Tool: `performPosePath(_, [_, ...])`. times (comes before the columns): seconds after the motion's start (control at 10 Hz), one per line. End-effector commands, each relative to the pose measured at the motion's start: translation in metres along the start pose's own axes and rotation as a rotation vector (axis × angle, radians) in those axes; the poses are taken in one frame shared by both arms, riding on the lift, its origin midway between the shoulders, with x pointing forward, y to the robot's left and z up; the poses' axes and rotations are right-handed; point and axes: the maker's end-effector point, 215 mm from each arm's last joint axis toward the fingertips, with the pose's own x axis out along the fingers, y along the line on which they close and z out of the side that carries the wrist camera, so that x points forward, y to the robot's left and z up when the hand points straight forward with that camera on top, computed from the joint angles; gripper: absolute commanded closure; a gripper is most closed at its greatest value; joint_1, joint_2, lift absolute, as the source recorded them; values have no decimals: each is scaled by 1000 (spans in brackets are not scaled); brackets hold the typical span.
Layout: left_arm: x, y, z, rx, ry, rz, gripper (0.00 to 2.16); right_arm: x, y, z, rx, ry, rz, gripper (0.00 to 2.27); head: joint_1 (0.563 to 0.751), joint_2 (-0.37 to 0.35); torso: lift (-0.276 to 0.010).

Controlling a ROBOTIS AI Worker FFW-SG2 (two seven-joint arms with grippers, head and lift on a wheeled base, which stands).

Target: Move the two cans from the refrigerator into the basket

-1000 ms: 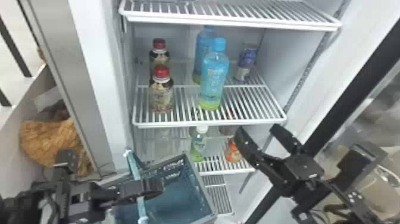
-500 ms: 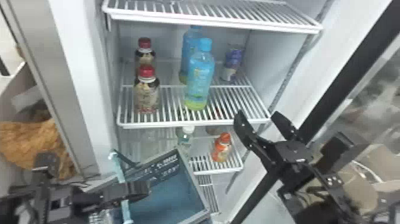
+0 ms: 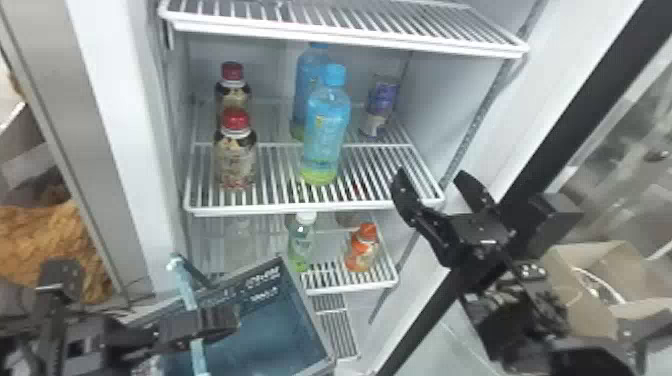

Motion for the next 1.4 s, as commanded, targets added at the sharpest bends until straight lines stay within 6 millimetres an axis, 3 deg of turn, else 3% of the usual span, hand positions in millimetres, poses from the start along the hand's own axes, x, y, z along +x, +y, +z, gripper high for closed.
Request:
performPosePath(0.0, [0, 0, 0, -1, 1, 0, 1190, 19, -8, -4, -28, 20, -11, 101, 695, -261, -25])
performPosePath(0.5, [4, 2, -2, -8, 11, 1, 1191, 80, 3, -23, -31, 47, 16, 98, 695, -244, -25])
performPosePath(1.0, [5, 3, -5, -18, 20, -2, 1190, 130, -8, -40, -43, 86, -19, 99, 695, -227, -25])
performPosePath(1.3, [7, 3, -6, -20, 30, -3, 1190, 165, -10, -35, -65, 85, -27, 98, 695, -225, -25])
